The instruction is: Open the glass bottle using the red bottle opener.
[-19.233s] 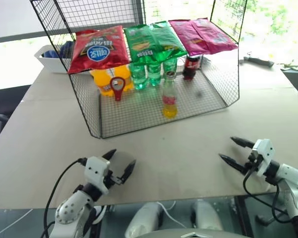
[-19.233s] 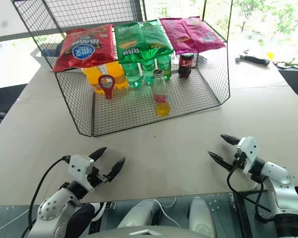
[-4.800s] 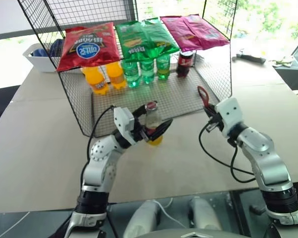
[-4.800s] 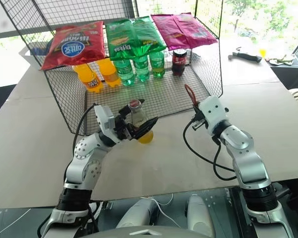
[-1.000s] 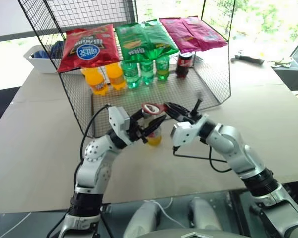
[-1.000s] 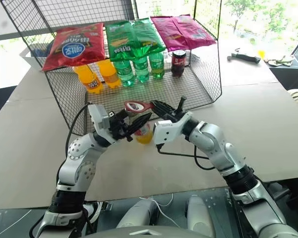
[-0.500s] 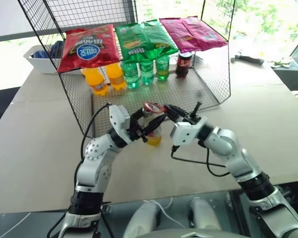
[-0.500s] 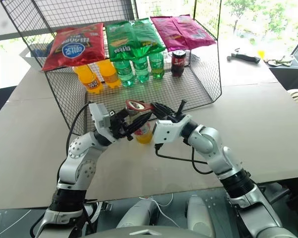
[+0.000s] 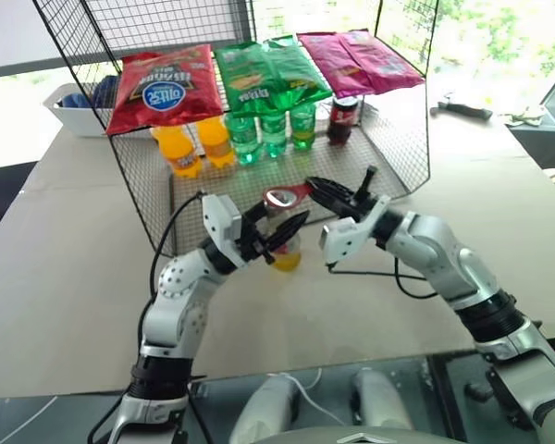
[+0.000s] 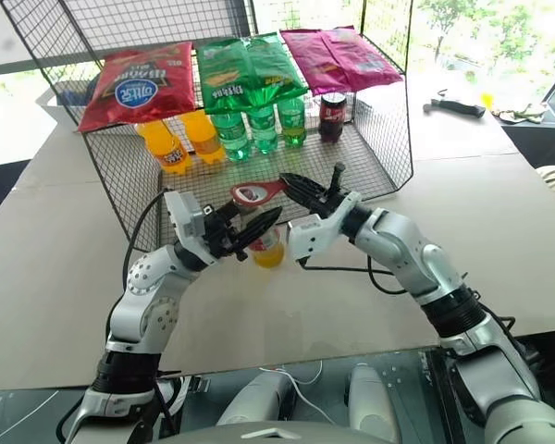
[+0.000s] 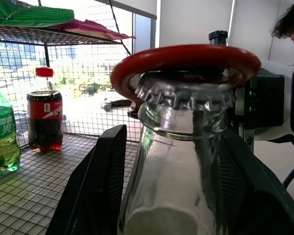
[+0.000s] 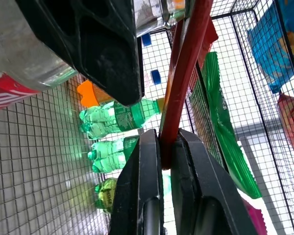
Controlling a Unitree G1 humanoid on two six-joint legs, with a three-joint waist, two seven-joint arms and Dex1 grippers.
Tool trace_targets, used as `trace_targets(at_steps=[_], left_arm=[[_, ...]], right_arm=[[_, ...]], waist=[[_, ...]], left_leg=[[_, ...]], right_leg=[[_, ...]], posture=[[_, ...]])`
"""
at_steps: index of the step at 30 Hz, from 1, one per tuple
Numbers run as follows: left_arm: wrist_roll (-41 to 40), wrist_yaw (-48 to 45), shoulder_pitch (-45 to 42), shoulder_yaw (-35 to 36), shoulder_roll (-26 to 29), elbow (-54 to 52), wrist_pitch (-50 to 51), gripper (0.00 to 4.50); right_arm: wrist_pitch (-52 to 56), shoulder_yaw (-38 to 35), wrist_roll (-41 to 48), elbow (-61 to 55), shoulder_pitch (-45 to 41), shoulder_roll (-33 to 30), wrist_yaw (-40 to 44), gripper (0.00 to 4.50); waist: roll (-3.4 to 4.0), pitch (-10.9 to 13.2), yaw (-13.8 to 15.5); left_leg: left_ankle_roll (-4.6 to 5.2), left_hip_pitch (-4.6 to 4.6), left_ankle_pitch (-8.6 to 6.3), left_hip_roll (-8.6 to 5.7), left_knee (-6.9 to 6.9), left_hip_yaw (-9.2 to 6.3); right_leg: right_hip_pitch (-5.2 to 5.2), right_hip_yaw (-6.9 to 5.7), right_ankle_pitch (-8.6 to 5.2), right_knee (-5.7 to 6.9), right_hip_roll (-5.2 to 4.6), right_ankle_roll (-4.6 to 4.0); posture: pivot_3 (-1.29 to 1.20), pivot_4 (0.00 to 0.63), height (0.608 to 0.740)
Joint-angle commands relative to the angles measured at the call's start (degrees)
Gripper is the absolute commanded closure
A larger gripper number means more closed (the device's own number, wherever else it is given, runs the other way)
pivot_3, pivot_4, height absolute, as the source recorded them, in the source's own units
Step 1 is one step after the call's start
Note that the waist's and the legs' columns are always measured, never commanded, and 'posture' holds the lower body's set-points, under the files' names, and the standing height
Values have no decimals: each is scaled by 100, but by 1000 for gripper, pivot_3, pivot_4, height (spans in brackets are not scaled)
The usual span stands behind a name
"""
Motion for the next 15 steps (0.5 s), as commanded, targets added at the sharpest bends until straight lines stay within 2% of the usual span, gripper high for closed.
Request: trace_targets(at_steps=[1,15], left_arm=[[75,-6,1,-38,20,113,12,2550],[49,0,-31,-38,-5,163,53,2550]], right_arm=[[-126,-291,0,-180,-315,-65,-188,4500],[-102,-542,86,-167,-386,-36,-417,4500]], waist=[[0,0,-7],[0,0,-6]], left_leg=[[0,1,0,0,0,3],[0,1,0,1,-4,1]], right_leg=[[0,2,0,0,0,0],[-1,1,0,-2,1,0]], posture=[[0,150,740],[0,150,740]])
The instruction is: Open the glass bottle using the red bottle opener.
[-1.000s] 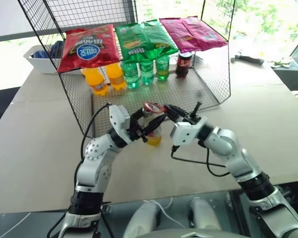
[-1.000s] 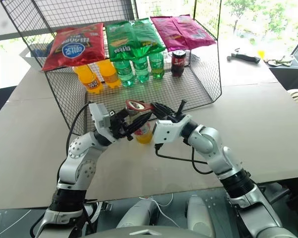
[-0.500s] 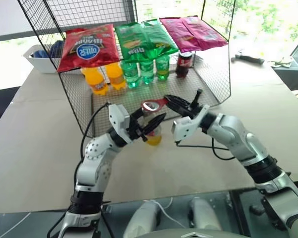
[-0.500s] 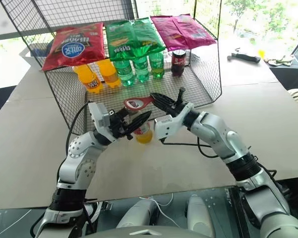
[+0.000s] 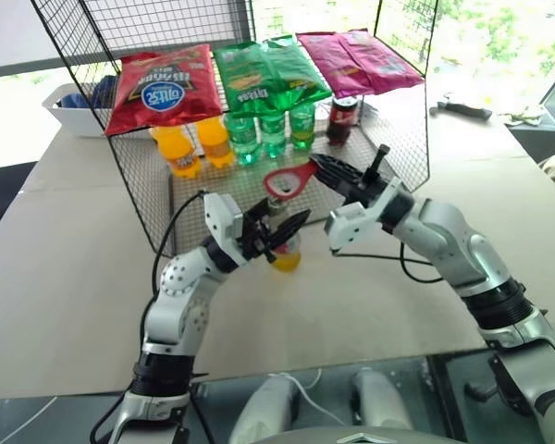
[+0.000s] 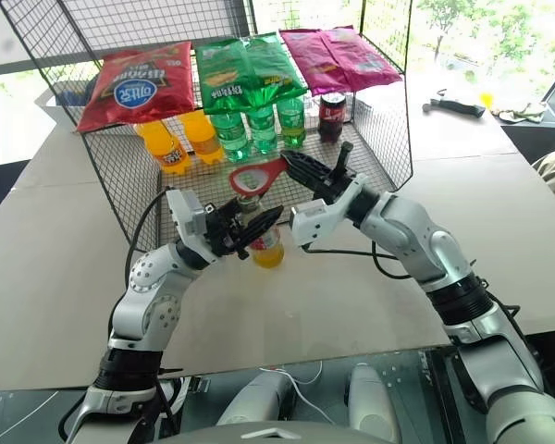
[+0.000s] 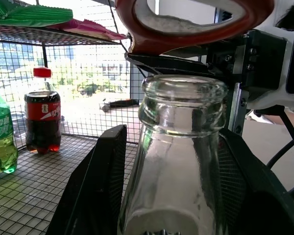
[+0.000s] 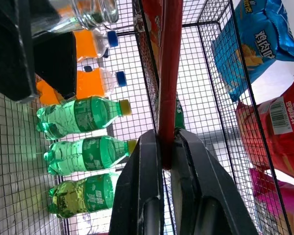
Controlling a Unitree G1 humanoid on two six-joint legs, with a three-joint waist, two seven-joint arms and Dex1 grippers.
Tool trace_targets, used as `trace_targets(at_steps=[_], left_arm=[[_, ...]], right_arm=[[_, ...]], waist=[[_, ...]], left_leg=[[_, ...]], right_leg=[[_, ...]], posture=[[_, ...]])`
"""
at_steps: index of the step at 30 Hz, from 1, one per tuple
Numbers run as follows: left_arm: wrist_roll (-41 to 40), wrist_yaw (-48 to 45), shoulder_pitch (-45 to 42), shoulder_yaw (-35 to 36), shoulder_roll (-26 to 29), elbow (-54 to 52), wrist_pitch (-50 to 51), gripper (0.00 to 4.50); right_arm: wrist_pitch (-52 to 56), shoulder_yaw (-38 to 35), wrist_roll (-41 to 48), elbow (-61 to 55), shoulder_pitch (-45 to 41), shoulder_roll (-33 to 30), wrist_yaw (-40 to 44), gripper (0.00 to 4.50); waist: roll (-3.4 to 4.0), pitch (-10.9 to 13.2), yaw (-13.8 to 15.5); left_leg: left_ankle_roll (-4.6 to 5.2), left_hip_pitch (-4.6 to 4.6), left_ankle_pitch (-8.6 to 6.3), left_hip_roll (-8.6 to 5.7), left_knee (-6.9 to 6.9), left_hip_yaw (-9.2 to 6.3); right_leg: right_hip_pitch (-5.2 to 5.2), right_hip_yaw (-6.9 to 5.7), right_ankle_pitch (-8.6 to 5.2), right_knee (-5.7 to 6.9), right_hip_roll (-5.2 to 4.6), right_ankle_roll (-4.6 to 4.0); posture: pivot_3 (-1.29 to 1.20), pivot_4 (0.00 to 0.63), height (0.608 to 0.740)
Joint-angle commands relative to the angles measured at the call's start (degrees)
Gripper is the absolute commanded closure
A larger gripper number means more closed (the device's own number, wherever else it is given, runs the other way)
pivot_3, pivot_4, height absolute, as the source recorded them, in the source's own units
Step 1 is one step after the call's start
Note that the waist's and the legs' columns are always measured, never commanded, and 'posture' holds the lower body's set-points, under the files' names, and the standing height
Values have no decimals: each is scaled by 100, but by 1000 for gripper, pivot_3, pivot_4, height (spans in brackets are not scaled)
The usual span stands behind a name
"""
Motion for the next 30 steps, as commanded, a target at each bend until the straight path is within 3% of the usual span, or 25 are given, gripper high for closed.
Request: trace_targets(at_steps=[1,8,11,15,26,30], left_arm=[[37,10,38,-25,26,73,77,2550],[-18,56,-37,-1,24,79,187,2550],[-13,93,-62,9,19,73,221,1212],[143,172,-99,3,6,104,147,122],[145,108,-2,-17,60,-68,232,122],[70,61,172,-8,140,-273,341,122]], right_arm=[[82,-300,178,-136,-83,56,-156,4500],[275,-409,377,-110,89,145,-145,4500],[367,-415,445,-113,200,176,-137,4500],[451,-407,495,-143,293,198,-131,4500],[565,-412,602,-142,365,203,-137,4500],[876,-472,1149,-229,592,322,194,4500]], waist=[[0,0,0],[0,0,4],[1,1,1],[0,4,-5],[0,4,-4],[0,4,-5]], left_leg=[[0,0,0,0,0,0],[0,-1,0,0,0,-1],[0,-1,0,0,0,0],[0,-6,0,0,-3,-1],[0,-10,0,0,-8,-3],[0,-10,0,1,-12,-3]], right_leg=[[0,0,0,0,0,0],[0,0,0,0,0,0],[0,0,0,-1,0,0],[-5,0,0,-3,1,0],[-5,-1,0,-14,1,0],[-5,-1,0,-18,1,0]], posture=[[0,150,740],[0,150,740],[0,150,740],[0,150,740],[0,150,740],[0,150,740]])
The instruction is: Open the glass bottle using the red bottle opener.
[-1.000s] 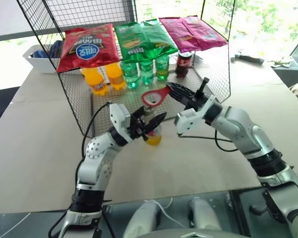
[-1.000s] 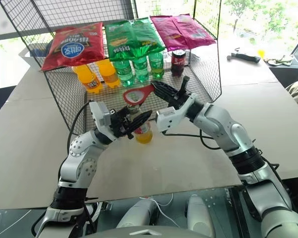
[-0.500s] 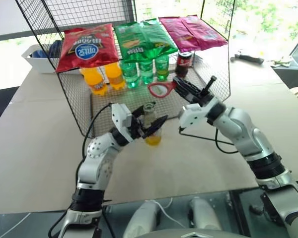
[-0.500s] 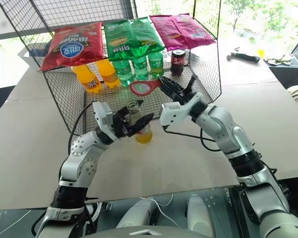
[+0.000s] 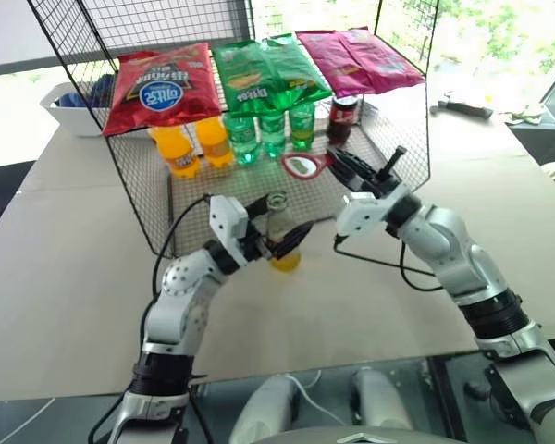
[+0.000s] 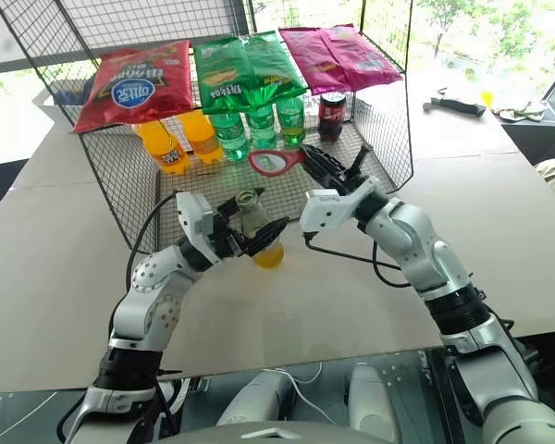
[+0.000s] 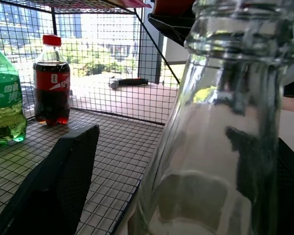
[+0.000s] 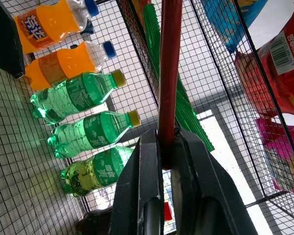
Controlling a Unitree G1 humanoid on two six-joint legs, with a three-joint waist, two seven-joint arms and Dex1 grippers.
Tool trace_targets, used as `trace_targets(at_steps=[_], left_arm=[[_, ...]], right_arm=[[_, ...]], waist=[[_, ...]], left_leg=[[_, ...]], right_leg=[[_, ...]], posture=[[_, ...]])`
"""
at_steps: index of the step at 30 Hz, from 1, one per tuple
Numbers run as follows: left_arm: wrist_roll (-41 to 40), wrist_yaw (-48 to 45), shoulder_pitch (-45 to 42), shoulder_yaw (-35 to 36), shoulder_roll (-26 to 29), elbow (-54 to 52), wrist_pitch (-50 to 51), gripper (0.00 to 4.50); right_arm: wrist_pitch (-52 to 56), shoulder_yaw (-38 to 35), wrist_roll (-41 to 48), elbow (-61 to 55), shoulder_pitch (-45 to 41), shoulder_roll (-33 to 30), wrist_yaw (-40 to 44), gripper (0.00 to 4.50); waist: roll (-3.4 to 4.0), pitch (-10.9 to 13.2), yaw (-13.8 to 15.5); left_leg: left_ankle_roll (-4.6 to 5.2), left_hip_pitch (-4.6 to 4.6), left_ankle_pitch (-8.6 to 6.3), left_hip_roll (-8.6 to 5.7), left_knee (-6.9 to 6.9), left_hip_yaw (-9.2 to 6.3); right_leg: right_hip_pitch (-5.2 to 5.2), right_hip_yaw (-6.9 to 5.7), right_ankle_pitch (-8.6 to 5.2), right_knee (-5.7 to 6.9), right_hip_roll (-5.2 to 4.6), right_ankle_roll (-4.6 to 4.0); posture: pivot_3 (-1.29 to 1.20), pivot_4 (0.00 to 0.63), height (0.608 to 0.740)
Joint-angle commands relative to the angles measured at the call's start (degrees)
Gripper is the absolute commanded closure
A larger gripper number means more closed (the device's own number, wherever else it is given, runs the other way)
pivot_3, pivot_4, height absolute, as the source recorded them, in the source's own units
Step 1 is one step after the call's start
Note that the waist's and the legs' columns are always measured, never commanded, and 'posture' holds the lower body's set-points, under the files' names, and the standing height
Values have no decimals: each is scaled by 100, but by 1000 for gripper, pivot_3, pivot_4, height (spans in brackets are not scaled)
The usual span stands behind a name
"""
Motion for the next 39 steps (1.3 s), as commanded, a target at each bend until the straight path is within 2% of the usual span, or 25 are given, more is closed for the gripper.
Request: trace_targets(at_steps=[1,10,12,13,14,15,16,20,26,30,33,39], left_arm=[[-118,-72,150,13,115,-414,63,122],[-130,-96,547,117,368,-601,133,122],[-129,-69,641,145,402,-606,147,0],[-123,-69,700,164,431,-599,144,0],[-111,-68,770,186,464,-593,133,0],[-119,-56,878,234,503,-613,145,0],[-132,-62,986,278,545,-650,144,0],[-281,-106,1569,536,760,-948,204,0],[-291,40,2710,1031,1016,-1355,289,0],[34,284,3347,1126,1046,-1403,255,0],[430,597,3599,1139,941,-1341,33,0],[640,841,3711,1090,776,-1415,-99,0]], right_arm=[[427,-273,692,-277,230,135,369,4500],[2209,-472,1818,-904,946,422,1338,4500],[2494,-480,1912,-1030,1052,405,1471,3680],[2577,-480,1939,-1079,1107,383,1518,3543],[2654,-497,1983,-1127,1169,366,1554,2989],[2749,-544,2037,-1192,1265,339,1578,2764],[2817,-586,2074,-1249,1357,295,1607,2154],[2900,-772,2170,-1451,1811,2,1710,196],[2650,-1196,2490,-1593,2878,-501,1906,89],[2383,-1451,3258,-1619,3488,-546,2289,89],[2216,-1635,3781,-1449,3726,-571,2621,89],[2273,-1853,4415,-1191,3702,-555,2930,89]], waist=[[0,0,1],[4,3,2],[5,3,2],[4,3,3],[4,3,3],[4,3,3],[4,3,3],[8,5,8],[9,6,22],[13,8,17],[10,9,24],[8,7,44]], left_leg=[[0,0,0,1,-1,0],[0,0,0,4,-3,-1],[0,1,0,4,-3,0],[0,1,0,4,-3,0],[0,1,-1,4,-4,-3],[0,1,-1,4,-5,-3],[0,0,-1,4,-5,-3],[2,-2,-2,4,-10,-1],[1,2,-3,6,-10,0],[3,5,-4,7,-11,5],[12,7,-9,9,-9,7],[26,14,-17,10,-1,9]], right_leg=[[0,0,0,-2,0,0],[0,0,0,-2,2,0],[1,1,1,-2,1,-1],[1,1,1,-2,2,-1],[1,-1,0,-2,2,-1],[0,-1,0,-2,2,-1],[0,-1,0,-3,2,-1],[0,0,0,-10,-1,-1],[3,-1,0,-9,-2,-1],[6,2,-1,-9,-3,0],[11,0,-1,-9,-3,1],[22,-1,-1,-8,-3,1]], posture=[[0,150,740],[0,150,740],[0,150,740],[0,150,740],[0,150,740],[0,150,740],[0,150,740],[0,150,740],[0,150,740],[0,150,740],[0,150,740],[0,150,740]])
